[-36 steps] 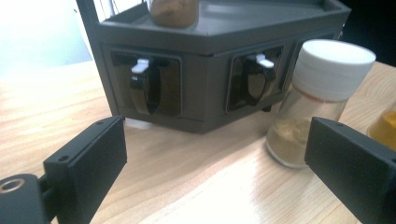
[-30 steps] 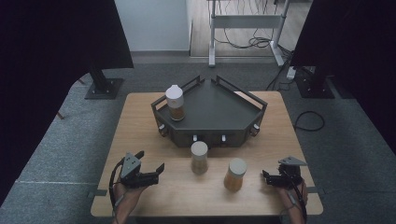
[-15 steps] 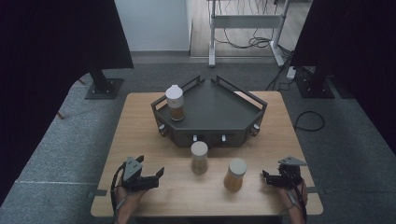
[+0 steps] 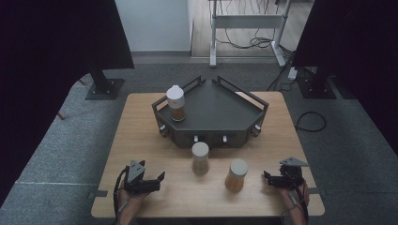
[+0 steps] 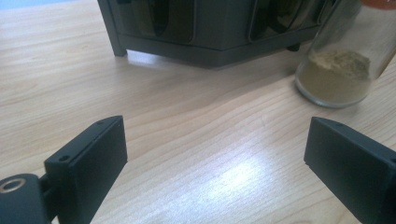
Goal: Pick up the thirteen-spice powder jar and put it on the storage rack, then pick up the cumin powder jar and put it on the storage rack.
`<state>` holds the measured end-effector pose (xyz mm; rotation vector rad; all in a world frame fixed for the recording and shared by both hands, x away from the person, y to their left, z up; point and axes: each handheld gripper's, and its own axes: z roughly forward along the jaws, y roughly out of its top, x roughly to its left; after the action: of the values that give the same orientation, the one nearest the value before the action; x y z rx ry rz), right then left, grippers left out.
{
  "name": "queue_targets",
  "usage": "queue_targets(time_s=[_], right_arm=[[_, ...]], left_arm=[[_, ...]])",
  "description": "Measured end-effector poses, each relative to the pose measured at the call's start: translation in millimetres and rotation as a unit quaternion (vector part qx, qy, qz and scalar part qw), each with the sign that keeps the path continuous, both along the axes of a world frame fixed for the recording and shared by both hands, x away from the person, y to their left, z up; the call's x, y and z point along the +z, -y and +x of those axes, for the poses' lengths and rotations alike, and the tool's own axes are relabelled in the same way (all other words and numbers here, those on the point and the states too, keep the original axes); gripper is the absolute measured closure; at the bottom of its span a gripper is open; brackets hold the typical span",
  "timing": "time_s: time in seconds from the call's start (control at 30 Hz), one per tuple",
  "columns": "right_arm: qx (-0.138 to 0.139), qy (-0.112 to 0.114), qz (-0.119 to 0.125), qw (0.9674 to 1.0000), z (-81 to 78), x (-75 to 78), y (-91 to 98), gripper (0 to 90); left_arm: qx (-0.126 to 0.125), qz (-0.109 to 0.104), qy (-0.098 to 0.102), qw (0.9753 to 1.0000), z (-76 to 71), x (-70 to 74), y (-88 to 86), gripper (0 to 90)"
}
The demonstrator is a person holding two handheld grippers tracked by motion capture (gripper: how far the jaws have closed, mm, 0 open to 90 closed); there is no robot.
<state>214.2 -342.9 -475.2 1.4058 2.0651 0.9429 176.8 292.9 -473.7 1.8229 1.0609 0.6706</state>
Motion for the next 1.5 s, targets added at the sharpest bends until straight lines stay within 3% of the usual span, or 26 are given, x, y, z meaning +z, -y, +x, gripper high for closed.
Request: queue_targets(time_s=[0.47, 0.9, 1.0, 1.13, 1.27, 1.5], right_arm=[[0.0, 0.0, 0.0, 1.0, 0.0, 0.0, 0.0, 8.3], [0.006, 0.003, -0.006, 1.0, -0.9, 0.1, -1.4, 6.5], [0.002, 0.012, -0.005, 0.9999, -4.3, -1.2, -1.8, 6.2], [-0.007, 0.024, 0.019, 0.9995, -9.0, -2.8, 3.7, 6.0], [-0.012, 0.055, 0.034, 0.9978, -20.0, 0.2, 6.2, 5.9], [-0.017, 0.082, 0.035, 0.9959, -30.1, 7.3, 3.9, 5.8]], left_arm=[[0.009, 0.002, -0.02, 0.9998, 3.6, -7.9, -0.8, 5.6], [0.011, 0.02, -0.033, 0.9992, 7.6, -9.9, 1.8, 5.7], [0.011, 0.024, -0.034, 0.9991, 8.5, -9.6, 3.4, 5.8], [0.012, 0.023, -0.035, 0.999, 8.9, -9.5, 3.4, 5.8], [0.014, 0.022, -0.039, 0.9989, 10.2, -8.9, 2.9, 6.1], [0.016, 0.026, -0.041, 0.9987, 11.0, -8.2, 4.4, 6.4]])
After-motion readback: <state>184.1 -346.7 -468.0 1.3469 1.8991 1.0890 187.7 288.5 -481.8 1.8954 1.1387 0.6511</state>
